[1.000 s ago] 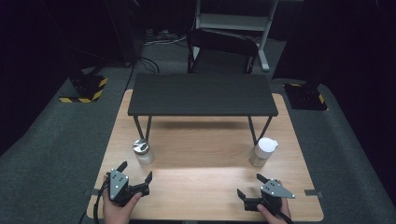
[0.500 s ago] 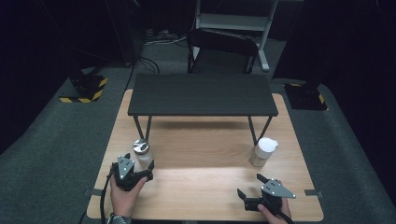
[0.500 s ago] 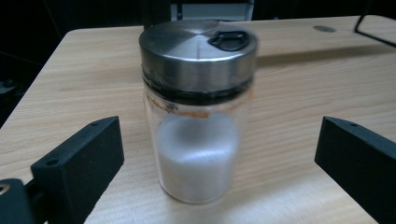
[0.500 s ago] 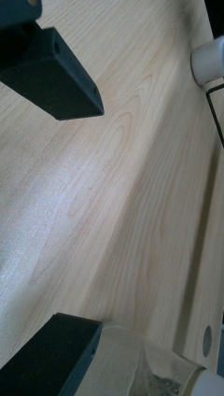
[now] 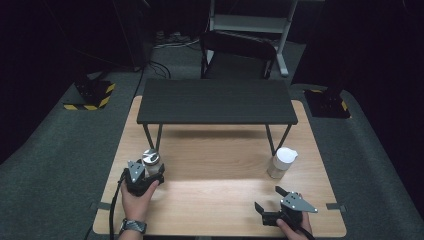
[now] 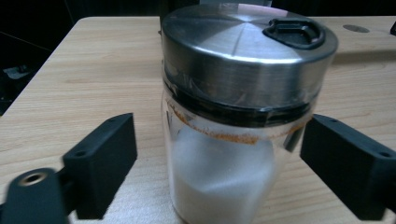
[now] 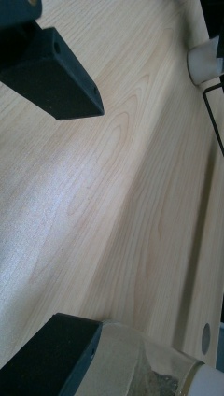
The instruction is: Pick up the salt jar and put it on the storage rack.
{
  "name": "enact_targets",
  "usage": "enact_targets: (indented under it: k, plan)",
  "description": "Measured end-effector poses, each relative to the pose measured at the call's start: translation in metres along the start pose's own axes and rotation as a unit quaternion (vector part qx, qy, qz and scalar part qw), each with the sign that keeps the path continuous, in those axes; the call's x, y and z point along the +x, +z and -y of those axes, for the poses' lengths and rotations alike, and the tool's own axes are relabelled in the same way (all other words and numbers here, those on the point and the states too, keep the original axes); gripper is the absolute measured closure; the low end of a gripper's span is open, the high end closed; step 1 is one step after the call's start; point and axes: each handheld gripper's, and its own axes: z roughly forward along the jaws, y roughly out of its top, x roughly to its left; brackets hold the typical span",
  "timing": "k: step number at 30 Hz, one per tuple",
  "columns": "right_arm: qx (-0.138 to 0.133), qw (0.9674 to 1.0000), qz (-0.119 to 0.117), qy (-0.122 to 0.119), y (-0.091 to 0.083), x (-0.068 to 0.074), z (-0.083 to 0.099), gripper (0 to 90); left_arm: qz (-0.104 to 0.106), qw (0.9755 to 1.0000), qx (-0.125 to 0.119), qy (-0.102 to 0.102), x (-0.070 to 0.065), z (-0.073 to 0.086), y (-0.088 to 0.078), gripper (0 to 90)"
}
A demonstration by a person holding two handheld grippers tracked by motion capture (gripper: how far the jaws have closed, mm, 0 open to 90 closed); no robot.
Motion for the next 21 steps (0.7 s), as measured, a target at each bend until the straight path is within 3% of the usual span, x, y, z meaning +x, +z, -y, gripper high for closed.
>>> enact_targets:
  k: [5,8,13,15,21]
  plan:
    - [-0.001,1.0000,0.000,0.002,0.000,0.000,0.001,0.5,0.004,0.9999,-0.002,0.010,-0.003,0.001,0.006,21.5]
    - [-0.002,1.0000,0.000,0.003,0.000,-0.001,0.001,0.5,0.001,1.0000,-0.003,-0.002,-0.004,0.001,0.008,29.3]
    - [-0.002,1.0000,0.000,0.001,-0.001,0.000,0.001,0.5,0.001,1.0000,-0.003,-0.004,-0.005,0.001,0.005,30.4]
    - [-0.002,1.0000,0.000,0.000,-0.001,0.000,0.001,0.4,0.008,0.9999,-0.001,-0.010,-0.004,0.001,0.003,30.5]
    - [-0.002,1.0000,-0.001,0.001,-0.001,0.000,0.001,0.5,0.025,0.9997,0.003,-0.001,-0.006,0.000,-0.006,30.7]
